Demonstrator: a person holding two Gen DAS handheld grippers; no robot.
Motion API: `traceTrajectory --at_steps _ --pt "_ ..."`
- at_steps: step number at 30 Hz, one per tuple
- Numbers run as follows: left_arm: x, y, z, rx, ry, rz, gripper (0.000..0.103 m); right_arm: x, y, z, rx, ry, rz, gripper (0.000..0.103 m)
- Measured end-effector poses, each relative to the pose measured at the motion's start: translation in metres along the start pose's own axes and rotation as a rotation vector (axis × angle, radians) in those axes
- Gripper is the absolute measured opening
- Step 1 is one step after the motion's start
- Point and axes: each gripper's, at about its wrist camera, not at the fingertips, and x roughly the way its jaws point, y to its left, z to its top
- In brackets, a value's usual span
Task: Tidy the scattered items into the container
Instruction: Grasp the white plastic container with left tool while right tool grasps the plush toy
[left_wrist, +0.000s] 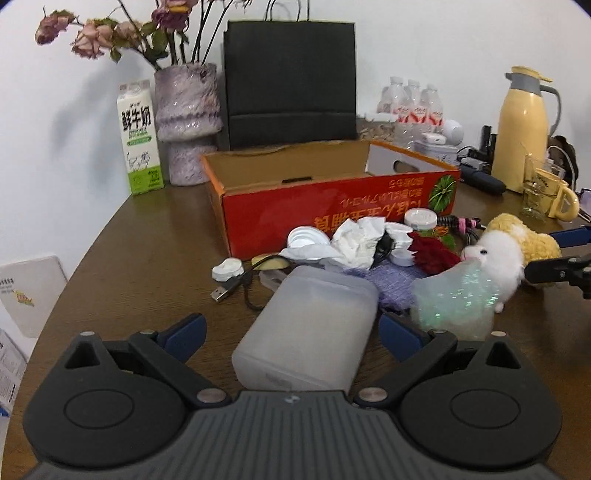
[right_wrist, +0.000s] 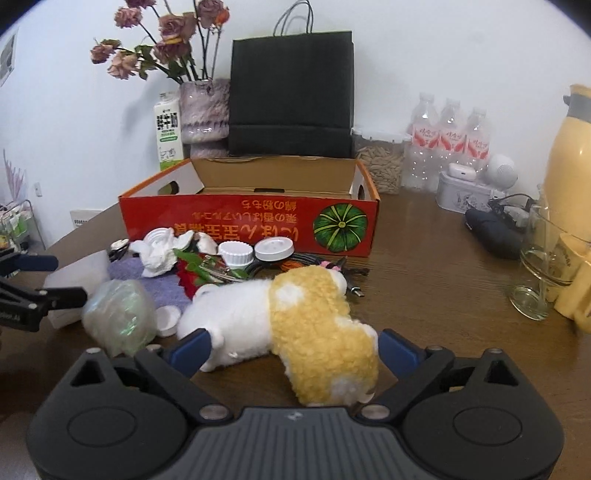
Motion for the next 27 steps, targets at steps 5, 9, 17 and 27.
traceTrajectory --at_steps 5,9,17,27 --pt "-0.01 -0.013 -0.012 -0.014 0.06 0.059 0.075 -0.009 0.005 -0.007 -0.006 -0.02 -0.065 0.046" --pt "-0.038 -0.019 -0.023 -0.106 0.096 0.164 0.072 -0.034 0.005 -0.022 0.062 -0.031 -0.026 0.041" --pt "-0.104 -0.044 -0.056 -0.23 0.091 0.188 0.073 -0.089 0.03 -0.055 0.038 -0.026 -0.016 0.044" --pt "-0.108 -0.055 -0.045 -0.129 0.073 0.172 0.085 -0.092 0.038 -0.055 0.04 -0.035 0.029 0.063"
